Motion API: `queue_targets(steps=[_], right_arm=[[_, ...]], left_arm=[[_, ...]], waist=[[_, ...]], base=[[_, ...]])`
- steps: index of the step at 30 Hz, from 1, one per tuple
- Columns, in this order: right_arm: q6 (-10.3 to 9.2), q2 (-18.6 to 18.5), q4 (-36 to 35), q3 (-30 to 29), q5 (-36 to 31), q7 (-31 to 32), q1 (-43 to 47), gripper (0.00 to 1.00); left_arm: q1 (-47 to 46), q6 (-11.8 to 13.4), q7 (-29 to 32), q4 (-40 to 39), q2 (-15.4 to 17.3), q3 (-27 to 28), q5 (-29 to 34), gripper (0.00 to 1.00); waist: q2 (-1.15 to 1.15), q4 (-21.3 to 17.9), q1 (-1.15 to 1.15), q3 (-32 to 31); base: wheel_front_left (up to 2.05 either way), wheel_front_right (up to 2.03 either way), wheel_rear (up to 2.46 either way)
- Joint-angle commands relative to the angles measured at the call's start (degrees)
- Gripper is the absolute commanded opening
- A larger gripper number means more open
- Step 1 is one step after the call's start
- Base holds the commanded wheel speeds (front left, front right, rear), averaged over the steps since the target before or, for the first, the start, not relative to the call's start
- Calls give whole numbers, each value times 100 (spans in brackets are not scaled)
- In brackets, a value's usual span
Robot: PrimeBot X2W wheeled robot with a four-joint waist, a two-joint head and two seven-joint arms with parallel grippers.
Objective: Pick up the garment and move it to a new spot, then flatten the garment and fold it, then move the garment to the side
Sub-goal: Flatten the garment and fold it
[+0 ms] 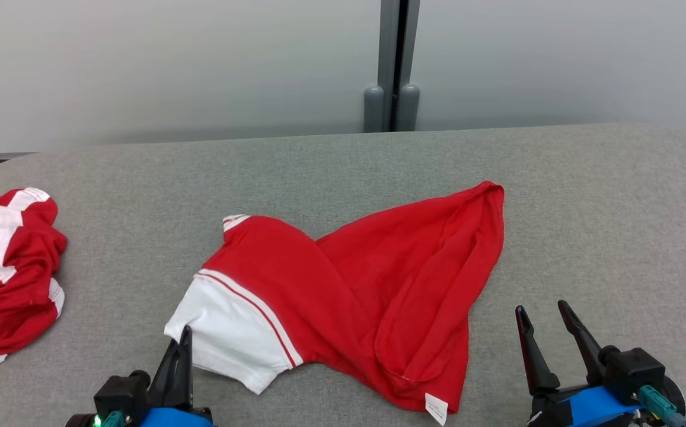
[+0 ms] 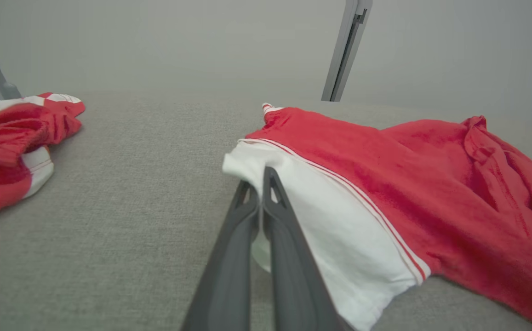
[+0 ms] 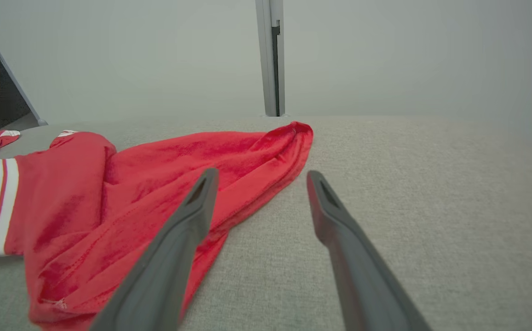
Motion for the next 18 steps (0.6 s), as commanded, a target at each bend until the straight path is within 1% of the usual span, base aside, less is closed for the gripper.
queue_targets(steps=[1, 6, 11, 15, 18], right_arm=[[1, 13, -5, -11, 29, -18, 72, 100], [1, 34, -5, -80, 29, -18, 110, 100], [1, 44, 10, -132, 56, -18, 121, 100], [1, 47, 27, -153, 44, -18, 115, 100], [1, 51, 47, -147, 48, -18, 118, 100]], left_arm=[[163, 4, -2, -195, -10, 80, 30, 0], [693, 73, -1, -730, -65, 290, -8, 0], [1158, 142, -3, -1087, -92, 412, -36, 0], [1462, 230, -2, -1209, -106, 561, -108, 0], [1590, 253, -2, -1106, -114, 591, -158, 0]], waist=[[-1, 68, 0, -13], [-1, 254, 0, -46], [-1, 381, 0, -38], [-1, 421, 0, -35], [-1, 434, 0, -46]], base=[[0, 0, 0], [0, 0, 0], [0, 0, 0], [0, 0, 0], [0, 0, 0]])
